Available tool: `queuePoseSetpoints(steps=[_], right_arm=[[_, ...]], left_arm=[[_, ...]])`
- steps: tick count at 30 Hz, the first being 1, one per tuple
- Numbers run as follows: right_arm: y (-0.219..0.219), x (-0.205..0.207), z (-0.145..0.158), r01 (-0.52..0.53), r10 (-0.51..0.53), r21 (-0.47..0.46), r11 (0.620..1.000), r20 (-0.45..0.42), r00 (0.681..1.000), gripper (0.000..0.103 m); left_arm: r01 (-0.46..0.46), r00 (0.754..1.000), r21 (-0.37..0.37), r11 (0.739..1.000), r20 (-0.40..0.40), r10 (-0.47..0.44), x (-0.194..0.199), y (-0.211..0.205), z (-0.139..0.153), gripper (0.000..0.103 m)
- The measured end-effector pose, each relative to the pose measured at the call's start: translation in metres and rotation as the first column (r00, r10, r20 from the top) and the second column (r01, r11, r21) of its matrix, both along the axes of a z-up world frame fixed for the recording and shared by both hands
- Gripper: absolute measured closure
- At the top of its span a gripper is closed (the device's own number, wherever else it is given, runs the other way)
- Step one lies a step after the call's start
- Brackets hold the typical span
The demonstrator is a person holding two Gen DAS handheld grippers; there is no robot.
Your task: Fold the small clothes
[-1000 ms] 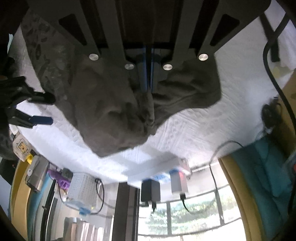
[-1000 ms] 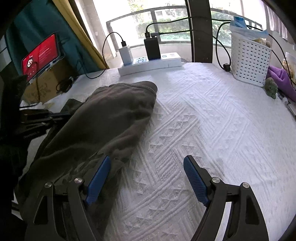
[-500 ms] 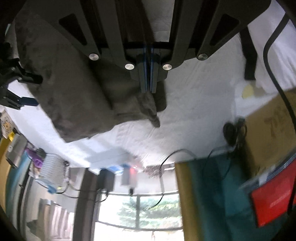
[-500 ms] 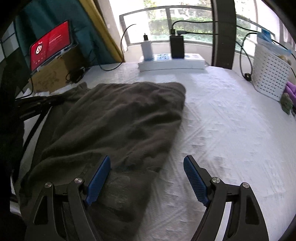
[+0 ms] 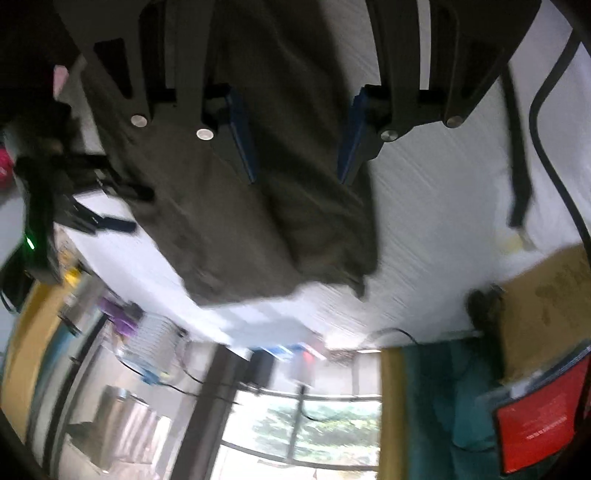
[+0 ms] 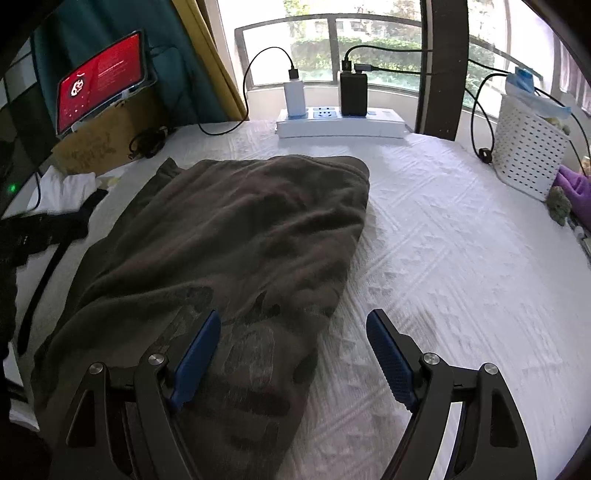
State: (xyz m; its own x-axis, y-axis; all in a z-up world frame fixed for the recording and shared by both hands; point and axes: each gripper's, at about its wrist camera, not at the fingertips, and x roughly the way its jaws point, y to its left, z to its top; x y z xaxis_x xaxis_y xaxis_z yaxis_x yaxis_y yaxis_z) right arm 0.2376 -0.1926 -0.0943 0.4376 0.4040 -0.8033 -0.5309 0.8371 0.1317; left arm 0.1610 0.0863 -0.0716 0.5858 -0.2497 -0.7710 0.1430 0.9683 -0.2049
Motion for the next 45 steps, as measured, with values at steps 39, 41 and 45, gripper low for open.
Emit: queuePoseSetpoints(steps=[39, 41, 45], right_arm=[[-0.039, -0.145, -0.01, 0.003, -0.001, -0.072, 0.997, 0.028, 1.0, 0.019], [-0.043, -0.147, -0.01, 0.007, -0.006, -0.07, 0.998, 0.026, 1.0, 0.019], [-0.049, -0.149, -0.007, 0.011, -0.01, -0.057, 0.998, 0.022, 1.0, 0.019]], left_arm=[[0.028, 0.999, 0.068, 0.997, -0.019, -0.027, -0.149, -0.034, -0.02, 0.097], [0.024, 1.0, 0.068, 0.997, -0.015, -0.023, -0.151, -0.031, -0.017, 0.097], [-0.007, 1.0, 0.077, 0.997, -0.007, 0.008, -0.153, -0.02, -0.011, 0.097]])
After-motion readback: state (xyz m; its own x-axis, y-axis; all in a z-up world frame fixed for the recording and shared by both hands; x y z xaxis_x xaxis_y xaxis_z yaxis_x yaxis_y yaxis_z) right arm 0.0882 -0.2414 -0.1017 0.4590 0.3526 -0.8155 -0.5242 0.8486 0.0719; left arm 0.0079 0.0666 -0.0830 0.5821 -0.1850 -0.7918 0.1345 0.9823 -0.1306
